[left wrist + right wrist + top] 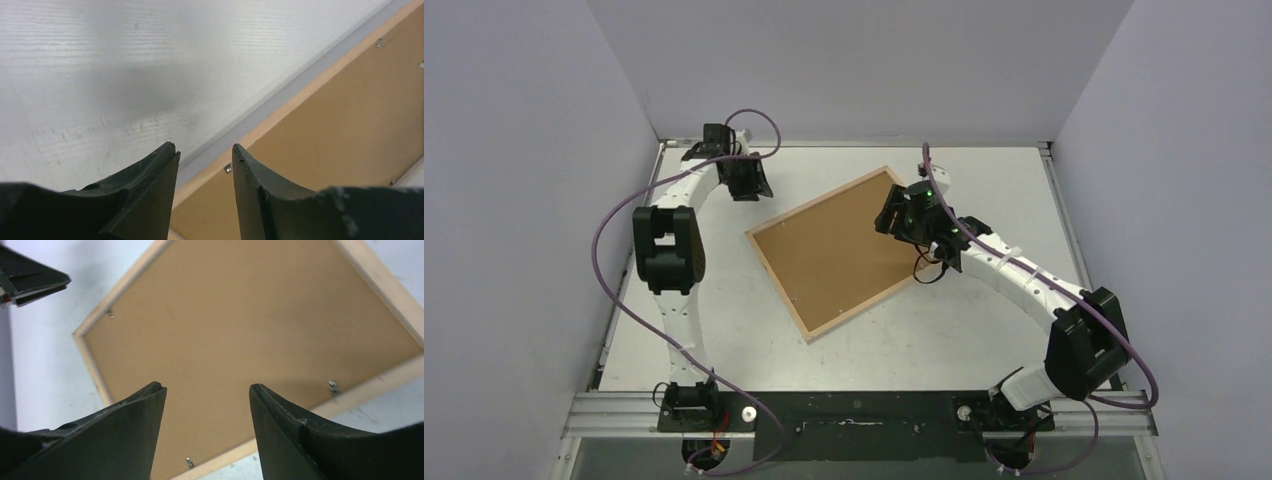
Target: Put the photo into the frame
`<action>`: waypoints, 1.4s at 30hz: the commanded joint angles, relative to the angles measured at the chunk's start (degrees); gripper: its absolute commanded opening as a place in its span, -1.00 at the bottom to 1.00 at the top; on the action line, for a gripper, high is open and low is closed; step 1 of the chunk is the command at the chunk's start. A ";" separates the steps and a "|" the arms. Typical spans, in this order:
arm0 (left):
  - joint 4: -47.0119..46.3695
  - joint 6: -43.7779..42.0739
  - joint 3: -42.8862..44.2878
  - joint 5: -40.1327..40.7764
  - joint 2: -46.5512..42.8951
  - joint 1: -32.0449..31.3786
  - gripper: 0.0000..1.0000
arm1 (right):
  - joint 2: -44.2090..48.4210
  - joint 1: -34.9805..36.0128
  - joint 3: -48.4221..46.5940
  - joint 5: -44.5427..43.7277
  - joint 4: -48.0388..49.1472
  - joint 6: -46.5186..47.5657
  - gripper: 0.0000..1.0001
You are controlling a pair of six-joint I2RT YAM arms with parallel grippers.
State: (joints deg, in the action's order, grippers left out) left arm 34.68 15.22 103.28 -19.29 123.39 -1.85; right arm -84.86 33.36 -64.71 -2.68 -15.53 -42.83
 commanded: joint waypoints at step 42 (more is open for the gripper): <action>-32.19 24.97 -50.76 -24.48 -22.37 -8.13 -0.51 | -17.01 0.89 -17.99 -7.57 -23.92 -6.80 0.29</action>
State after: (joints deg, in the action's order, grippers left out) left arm 9.06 37.78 53.78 -40.58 105.89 -9.74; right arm -97.01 32.62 -76.05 -7.29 -35.29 -49.69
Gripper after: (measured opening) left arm 0.245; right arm 0.650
